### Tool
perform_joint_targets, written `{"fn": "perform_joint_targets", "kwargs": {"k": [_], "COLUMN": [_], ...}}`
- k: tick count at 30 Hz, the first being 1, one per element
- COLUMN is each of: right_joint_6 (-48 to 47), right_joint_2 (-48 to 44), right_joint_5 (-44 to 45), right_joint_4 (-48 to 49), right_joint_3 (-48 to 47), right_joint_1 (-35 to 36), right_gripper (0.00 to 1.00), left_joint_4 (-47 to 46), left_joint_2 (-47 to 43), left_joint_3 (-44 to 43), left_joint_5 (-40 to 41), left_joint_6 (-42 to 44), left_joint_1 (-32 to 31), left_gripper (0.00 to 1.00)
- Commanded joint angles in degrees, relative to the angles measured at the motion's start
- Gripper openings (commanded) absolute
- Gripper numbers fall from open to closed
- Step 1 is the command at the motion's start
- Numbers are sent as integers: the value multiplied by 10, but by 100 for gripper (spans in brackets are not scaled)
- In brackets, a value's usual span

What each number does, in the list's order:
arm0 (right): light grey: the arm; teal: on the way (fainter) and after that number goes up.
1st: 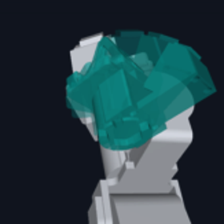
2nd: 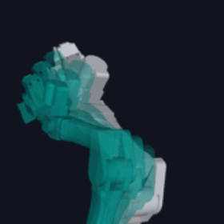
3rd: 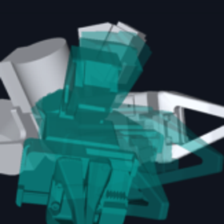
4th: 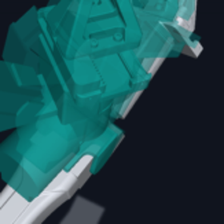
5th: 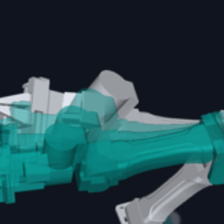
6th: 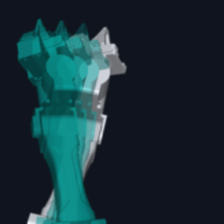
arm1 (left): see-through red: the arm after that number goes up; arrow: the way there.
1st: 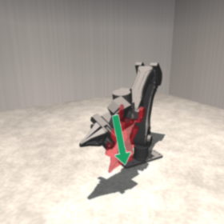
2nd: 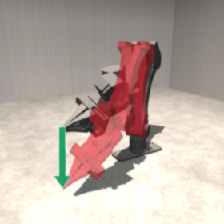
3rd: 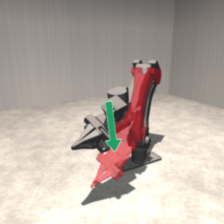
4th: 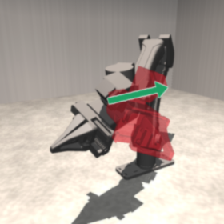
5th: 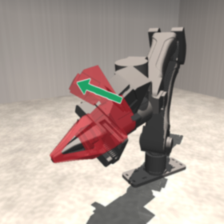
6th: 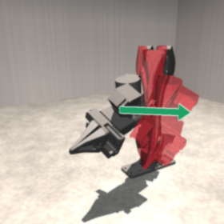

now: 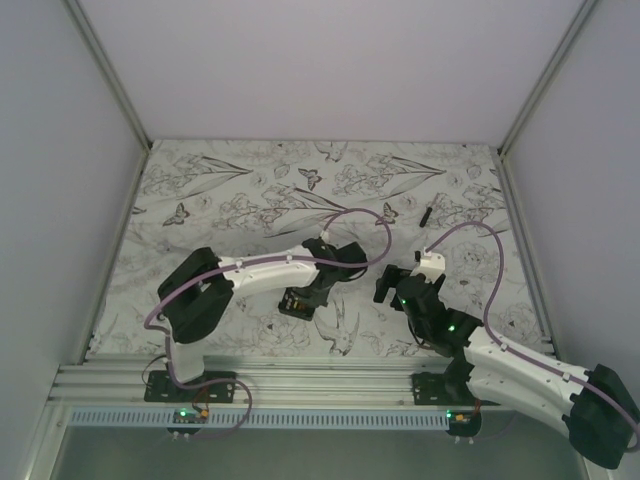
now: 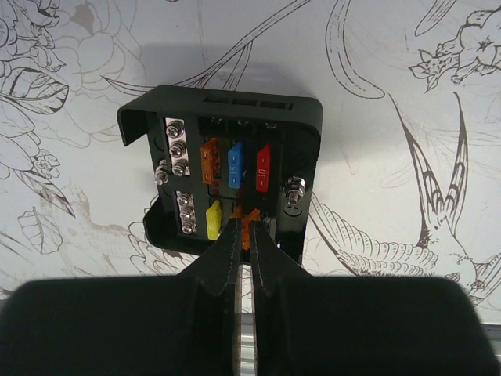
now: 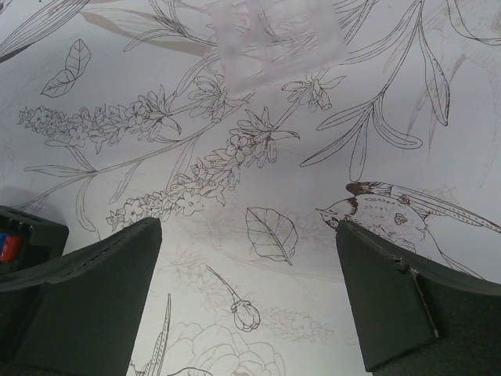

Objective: Snap on the fuse box
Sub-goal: Install the fuse at the fuse box base.

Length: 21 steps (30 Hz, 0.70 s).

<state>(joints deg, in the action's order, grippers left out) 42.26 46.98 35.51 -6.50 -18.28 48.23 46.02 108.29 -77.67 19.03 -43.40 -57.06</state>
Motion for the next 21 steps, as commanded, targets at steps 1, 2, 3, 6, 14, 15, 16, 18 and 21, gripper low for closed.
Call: {"fn": "perform_joint_targets", "kwargs": {"k": [1,2,3,6,14,15,16,18,21], "right_joint_6": [5,6,6,5,5,5,5,5,5], "right_joint_2": [0,2,3,5,8,8,8,9,9], "right_joint_5": [18,18,18,17,17,17,17,16,16], "right_joint_4": [0,0,0,1,2,2,2,3,3], "right_joint_3": [0,-1,-1,-3,-3,-3,-3,-3,-3], "right_joint_1": [-4,-4,-3,-4,-5,-5,-5,-5,-5], "right_gripper": [100,100,100,100,100,99,100,100,100], "left_joint_4": [-14,-17,-18,-23,-21,-21,-21,-20,-15], "left_joint_2": [18,17,17,20,25,26,27,30,34], "left_joint_3": [61,61,60,48,26,26,24,20,6], "left_joint_5": [-42,-46,-51,-57,-44,-45,-45,-44,-32], "left_joint_6": [-32,-32,-31,-23,0,2,4,10,23], "left_joint_1": [-9,-9,-8,-15,-25,-26,-26,-27,-33], "left_gripper": [0,0,0,0,0,0,0,0,0]}}
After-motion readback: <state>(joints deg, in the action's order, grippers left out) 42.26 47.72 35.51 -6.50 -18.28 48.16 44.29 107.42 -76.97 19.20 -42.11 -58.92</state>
